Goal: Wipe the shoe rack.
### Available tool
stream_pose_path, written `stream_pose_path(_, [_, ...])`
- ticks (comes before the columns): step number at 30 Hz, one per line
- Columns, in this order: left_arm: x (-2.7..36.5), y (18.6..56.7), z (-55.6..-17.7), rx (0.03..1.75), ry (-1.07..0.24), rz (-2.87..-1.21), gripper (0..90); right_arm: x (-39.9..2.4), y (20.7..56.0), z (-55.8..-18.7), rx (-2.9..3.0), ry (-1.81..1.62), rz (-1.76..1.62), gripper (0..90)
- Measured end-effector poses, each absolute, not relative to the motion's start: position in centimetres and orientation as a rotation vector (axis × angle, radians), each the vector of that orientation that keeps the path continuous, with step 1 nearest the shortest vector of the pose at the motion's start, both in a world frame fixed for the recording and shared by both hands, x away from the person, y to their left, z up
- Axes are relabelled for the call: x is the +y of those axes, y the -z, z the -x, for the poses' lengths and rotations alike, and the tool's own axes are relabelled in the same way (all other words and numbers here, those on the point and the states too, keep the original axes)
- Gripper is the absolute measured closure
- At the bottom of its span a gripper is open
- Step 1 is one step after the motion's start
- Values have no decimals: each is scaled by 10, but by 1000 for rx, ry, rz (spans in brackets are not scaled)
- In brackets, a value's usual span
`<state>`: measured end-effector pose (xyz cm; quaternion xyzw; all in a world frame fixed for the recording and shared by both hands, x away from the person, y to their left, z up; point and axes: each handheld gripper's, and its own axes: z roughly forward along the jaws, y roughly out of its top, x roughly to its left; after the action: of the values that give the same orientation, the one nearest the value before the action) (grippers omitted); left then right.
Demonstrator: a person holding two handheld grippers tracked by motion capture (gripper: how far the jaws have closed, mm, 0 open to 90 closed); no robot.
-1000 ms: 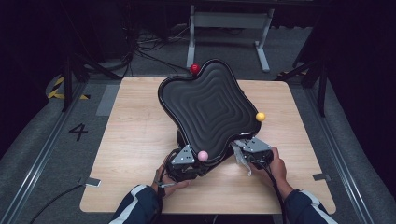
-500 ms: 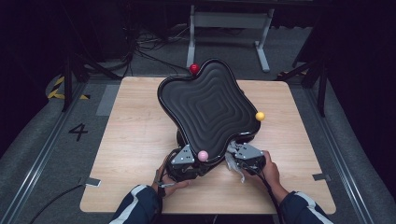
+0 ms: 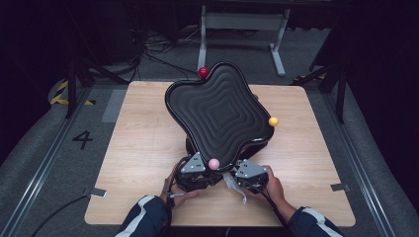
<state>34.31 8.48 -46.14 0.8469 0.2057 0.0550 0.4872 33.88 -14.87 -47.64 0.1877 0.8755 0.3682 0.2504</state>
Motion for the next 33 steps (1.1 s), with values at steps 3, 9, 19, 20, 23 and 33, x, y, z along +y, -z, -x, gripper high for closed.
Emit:
stream_pose_path(3, [85,461,-343,503,-132,-2060,732,-140,476,-334,2394,-1011,-468,800])
stream_pose_path(9, [85,462,-343,506,-134,-2056,732,-134,476,-330,2402,-1026,-451,799])
stream_pose_path(19, [85,462,-343,504,-134,-2055,732,-154,476,-343,2380,-1017,-506,800])
stream_pose_path(20, [85,461,-343,504,-134,-2055,732,-158,477,-346,2369,-1004,-517,800])
stream_pose_path(23, [85,461,-343,503,-134,-2056,732,-172,476,-357,2339,-971,-573,801])
stream_pose_path(33, [85,461,-343,498,-133,-2062,732,-226,477,-395,2224,-883,-816,802])
